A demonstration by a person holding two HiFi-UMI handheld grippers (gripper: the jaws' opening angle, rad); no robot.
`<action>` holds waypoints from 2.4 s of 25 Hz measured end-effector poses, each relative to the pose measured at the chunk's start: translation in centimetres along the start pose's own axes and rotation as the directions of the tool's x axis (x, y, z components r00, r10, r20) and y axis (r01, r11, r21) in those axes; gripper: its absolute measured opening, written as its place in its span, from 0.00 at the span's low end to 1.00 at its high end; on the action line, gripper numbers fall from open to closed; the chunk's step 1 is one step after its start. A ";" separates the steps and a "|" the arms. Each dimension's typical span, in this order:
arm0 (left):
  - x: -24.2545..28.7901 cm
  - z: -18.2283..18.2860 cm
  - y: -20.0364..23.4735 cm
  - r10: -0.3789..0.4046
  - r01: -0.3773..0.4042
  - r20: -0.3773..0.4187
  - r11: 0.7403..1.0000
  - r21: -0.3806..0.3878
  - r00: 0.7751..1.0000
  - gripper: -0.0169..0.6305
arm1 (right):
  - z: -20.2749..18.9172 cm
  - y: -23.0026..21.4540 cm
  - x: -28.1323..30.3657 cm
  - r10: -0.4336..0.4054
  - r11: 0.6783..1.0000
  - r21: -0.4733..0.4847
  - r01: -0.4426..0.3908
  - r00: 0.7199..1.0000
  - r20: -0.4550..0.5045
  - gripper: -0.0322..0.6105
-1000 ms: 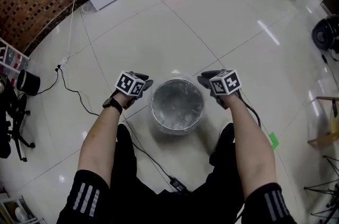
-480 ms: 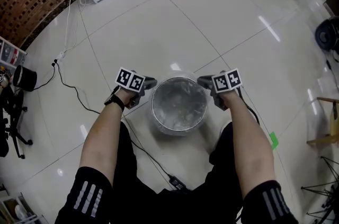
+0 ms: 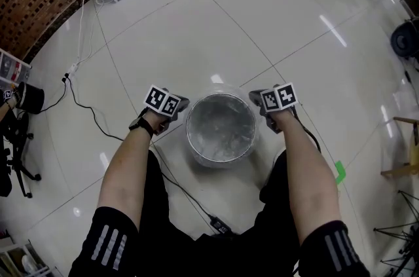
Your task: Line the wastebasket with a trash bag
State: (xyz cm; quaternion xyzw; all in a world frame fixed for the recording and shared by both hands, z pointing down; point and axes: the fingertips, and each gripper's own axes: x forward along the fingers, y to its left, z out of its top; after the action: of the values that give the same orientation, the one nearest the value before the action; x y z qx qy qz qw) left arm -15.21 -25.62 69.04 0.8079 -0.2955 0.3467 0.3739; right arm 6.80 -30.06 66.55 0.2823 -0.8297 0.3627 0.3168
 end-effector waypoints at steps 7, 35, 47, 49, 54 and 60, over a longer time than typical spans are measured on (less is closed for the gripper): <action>0.4 0.3 0.0 -0.079 0.083 0.057 0.994 -0.075 0.995 0.02 | -1.2 -0.5 1.8 -0.007 1.000 -0.011 0.006 0.999 -0.031 0.06; 1.1 -2.1 -0.6 -0.004 0.012 -0.082 0.996 0.092 0.997 0.02 | -2.3 0.1 2.3 -0.054 0.996 -0.069 0.049 0.996 -0.069 0.06; -2.0 -0.9 1.2 0.181 -0.172 -0.041 0.972 0.159 0.983 0.17 | 0.5 -1.5 -1.8 -0.210 0.964 -0.153 0.217 0.976 0.058 0.23; -3.4 -0.5 1.1 0.217 -0.208 -0.030 0.960 0.188 0.976 0.17 | 1.4 -0.8 -3.3 -0.222 0.957 -0.169 0.235 0.971 0.090 0.23; -5.9 -0.3 -1.1 0.251 -0.229 -0.047 0.934 0.275 0.967 0.23 | 2.9 1.1 -7.2 -0.305 0.888 -0.325 0.324 0.946 0.109 0.30; -9.4 -0.4 -4.1 0.315 -0.278 -0.031 0.875 0.396 0.948 0.26 | 5.4 6.7 -12.9 -0.304 0.810 -0.444 0.383 0.922 0.239 0.30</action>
State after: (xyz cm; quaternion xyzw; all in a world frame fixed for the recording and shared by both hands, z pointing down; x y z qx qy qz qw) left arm -17.85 -21.02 60.27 0.7933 -0.3237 0.4890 0.1632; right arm 8.64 -27.31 51.33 0.3676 -0.8508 0.0577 0.3710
